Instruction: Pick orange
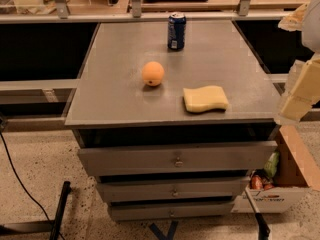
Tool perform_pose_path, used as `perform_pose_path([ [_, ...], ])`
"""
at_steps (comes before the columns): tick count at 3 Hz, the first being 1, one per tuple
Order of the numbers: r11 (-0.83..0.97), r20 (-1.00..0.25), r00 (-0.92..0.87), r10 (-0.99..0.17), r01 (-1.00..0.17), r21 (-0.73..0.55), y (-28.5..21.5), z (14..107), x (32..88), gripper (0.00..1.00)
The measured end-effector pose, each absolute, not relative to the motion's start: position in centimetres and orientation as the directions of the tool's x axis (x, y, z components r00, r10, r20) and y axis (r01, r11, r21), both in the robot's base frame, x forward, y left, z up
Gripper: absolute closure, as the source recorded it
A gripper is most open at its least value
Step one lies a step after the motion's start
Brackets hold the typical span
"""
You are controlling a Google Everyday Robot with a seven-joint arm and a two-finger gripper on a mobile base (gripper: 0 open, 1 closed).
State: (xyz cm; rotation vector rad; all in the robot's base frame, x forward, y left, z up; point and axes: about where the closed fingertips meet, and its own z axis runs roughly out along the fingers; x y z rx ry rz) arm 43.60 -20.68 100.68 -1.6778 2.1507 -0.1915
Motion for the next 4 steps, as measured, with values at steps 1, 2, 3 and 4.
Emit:
perform_pose_path([
  [1, 0.268, -0.229, -0.196, -0.953, -0.898, -0.349, -20.7, 100.7, 43.6, 0.00],
  [2, 0.273, -0.309, -0.171, -0.936, -0.905, -0.326, -18.8, 101.1, 47.6, 0.00],
  [3, 0.276, -0.349, -0.151, -0.925, -0.898, -0.344, -18.4, 102.1, 50.1, 0.00],
  [4, 0.277, -0.349, -0.151, -0.925, -0.897, -0.345, -18.4, 102.2, 50.1, 0.00],
])
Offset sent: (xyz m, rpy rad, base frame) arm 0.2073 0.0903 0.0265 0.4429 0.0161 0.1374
